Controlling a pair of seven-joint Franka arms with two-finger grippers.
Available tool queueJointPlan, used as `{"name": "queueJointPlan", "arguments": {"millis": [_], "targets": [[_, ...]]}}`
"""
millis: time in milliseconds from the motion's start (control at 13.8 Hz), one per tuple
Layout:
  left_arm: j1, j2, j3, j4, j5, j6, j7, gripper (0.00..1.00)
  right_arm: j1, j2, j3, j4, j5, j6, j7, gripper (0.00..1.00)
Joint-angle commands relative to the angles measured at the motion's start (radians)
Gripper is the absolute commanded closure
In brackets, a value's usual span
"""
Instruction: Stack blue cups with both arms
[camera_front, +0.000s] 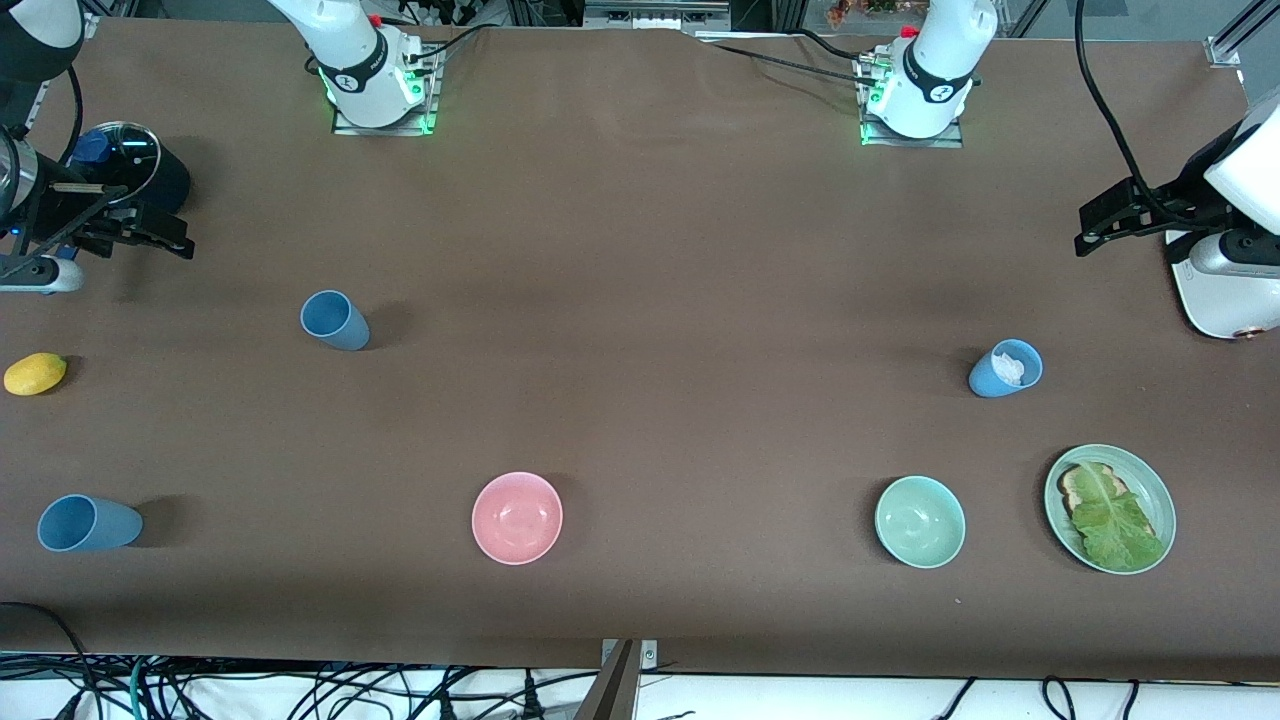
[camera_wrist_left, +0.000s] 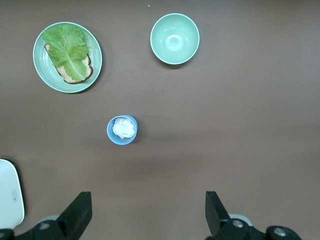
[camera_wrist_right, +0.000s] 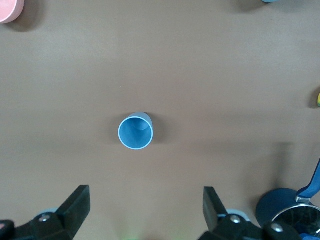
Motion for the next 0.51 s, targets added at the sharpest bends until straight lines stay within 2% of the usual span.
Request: {"name": "queueJointPlan", "arguments": {"millis": [0,435], "targets": [[0.004,-0.005,-0.009,-0.008,0.009,0.006,0.006,0.0,-0.011,0.012,0.006,0.024,0.016,-0.01,0.01,0.0],[-0.001,0.004,-0.009,-0.006,0.009,0.008,0.006,0.0,-0.011,0.012,0.006,0.024,0.016,-0.01,0.01,0.0]]}}
